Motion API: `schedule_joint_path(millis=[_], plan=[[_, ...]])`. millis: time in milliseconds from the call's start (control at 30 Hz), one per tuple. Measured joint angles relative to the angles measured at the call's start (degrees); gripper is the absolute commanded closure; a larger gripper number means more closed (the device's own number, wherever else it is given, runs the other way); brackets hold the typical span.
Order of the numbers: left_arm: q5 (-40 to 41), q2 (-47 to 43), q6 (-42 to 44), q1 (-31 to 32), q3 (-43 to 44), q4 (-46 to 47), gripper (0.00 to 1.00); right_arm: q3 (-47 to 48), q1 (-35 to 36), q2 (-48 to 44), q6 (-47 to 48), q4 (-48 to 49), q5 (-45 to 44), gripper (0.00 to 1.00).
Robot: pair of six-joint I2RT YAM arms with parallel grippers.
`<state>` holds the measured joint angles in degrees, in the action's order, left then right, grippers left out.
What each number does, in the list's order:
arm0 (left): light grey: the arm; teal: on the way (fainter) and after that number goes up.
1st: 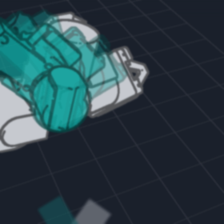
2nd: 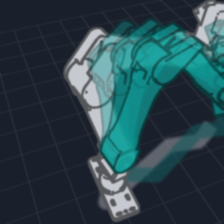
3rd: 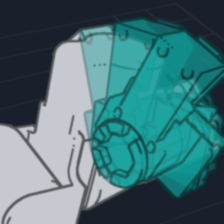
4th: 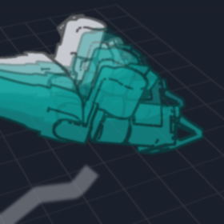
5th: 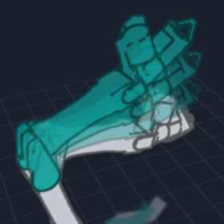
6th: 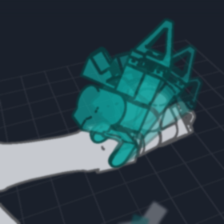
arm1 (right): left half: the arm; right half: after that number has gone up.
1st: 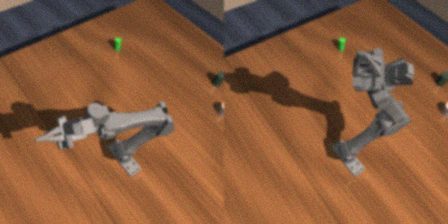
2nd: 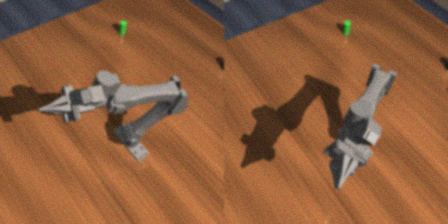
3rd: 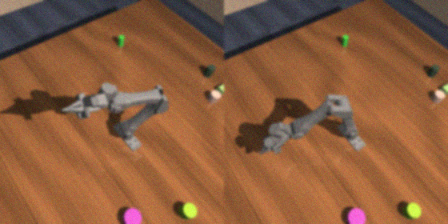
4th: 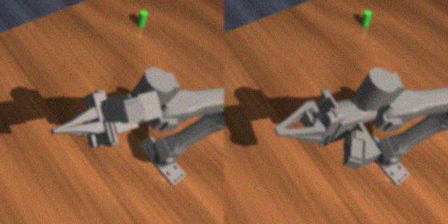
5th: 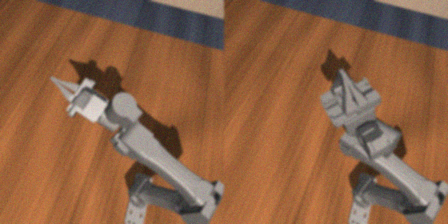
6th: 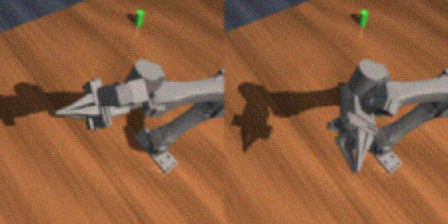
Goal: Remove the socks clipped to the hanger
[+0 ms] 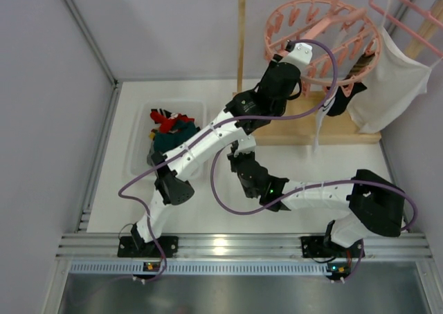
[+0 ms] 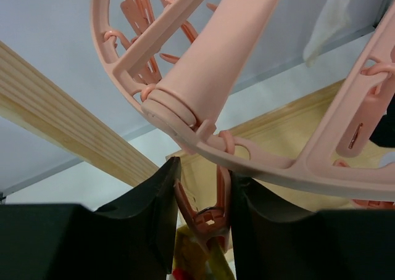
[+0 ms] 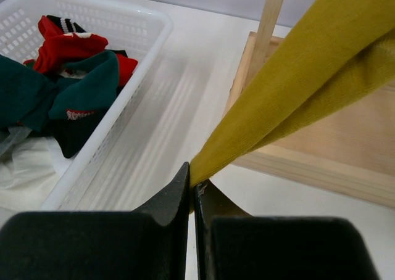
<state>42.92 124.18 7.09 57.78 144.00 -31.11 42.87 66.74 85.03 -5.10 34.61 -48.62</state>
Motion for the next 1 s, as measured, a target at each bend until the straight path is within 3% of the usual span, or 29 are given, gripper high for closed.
schedule_joint_path(millis=[33,133,267,300,333,367,433,467,567,667,700,833,1000], plan=[[-0.09,0.09,0.15,-0.02,0.0,0.24,0.71,0.0,0.0,0.0,0.02,0.0,0.02,1.0],[-0.26,0.13,0.35,-0.07,0.0,0.74,0.8,-0.24,0.22,0.0,0.0,-0.02,0.24,1.0],[-0.44,0.11,0.28,-0.07,-0.07,0.81,0.81,-3.52,0.5,-0.79,-0.15,0.57,0.74,1.0],[-0.48,0.11,0.15,-0.11,-0.17,0.87,0.79,-5.33,0.59,-1.46,-0.28,0.76,1.07,1.0],[-0.63,0.09,-0.02,-0.15,-0.35,1.09,0.62,-7.54,0.63,-2.29,-0.52,0.74,1.66,1.0],[-0.83,-0.04,-0.26,-0.17,-0.9,1.36,0.56,-9.09,0.66,-3.02,-0.66,0.61,2.01,1.0],[-1.51,-0.83,-1.49,-0.35,-3.04,2.08,0.48,-13.16,0.66,-5.68,-1.07,0.44,3.72,1.0],[-1.68,-1.4,-2.34,-0.39,-4.35,2.12,0.38,-14.91,0.66,-7.43,-1.16,0.15,4.81,1.0],[-2.27,-3.52,-4.22,-0.68,-7.96,1.95,0.32,-18.69,0.68,-13.05,-1.57,-0.72,7.89,1.0],[-2.6,-6.84,-6.25,-0.98,-11.52,1.95,0.12,-21.22,0.68,-19.5,-2.03,-2.16,11.02,1.0],[-2.54,-8.39,-7.06,-1.07,-13.05,2.01,0.02,-21.75,0.68,-21.49,-2.03,-2.91,12.07,1.0],[-0.31,-17.79,-10.19,-1.11,-22.05,2.32,0.02,-22.25,0.66,-27.78,-1.64,-6.01,16.0,1.0],[7.3,-36.0,-14.73,-1.36,-39.65,2.69,0.02,-21.86,-0.46,-32.3,-0.39,-8.55,22.45,1.0]])
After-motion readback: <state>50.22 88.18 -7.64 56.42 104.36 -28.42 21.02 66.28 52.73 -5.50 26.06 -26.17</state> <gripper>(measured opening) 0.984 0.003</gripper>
